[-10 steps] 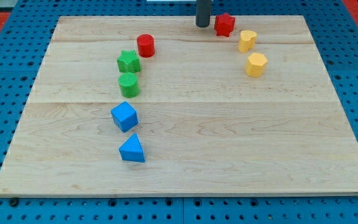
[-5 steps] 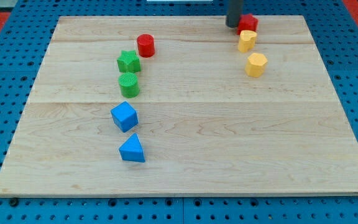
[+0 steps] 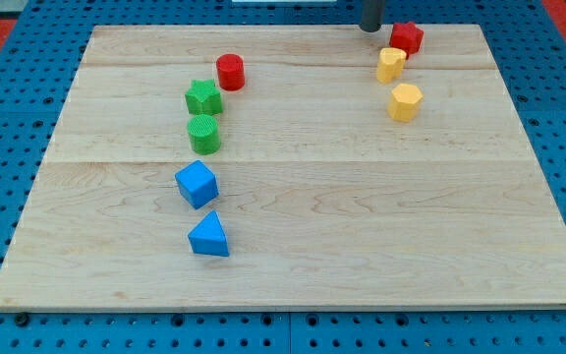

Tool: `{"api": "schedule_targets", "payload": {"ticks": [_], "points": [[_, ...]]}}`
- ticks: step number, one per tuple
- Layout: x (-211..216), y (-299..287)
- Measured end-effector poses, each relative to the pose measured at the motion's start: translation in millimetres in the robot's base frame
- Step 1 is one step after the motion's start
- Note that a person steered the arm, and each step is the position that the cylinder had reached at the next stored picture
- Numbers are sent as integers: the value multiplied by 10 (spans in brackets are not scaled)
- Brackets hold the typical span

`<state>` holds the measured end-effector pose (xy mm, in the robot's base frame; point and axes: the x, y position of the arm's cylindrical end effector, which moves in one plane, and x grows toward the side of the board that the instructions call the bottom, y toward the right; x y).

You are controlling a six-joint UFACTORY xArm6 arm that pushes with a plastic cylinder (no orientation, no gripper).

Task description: Push red star to yellow heart

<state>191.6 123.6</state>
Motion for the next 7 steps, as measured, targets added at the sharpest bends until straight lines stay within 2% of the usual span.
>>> {"api": "schedule_targets", "payload": {"ticks": [1,3,4,5,6,7], "points": [[-3,41],[13,658],[12,1482],[249,2140],[407,1436],[264,915]]}}
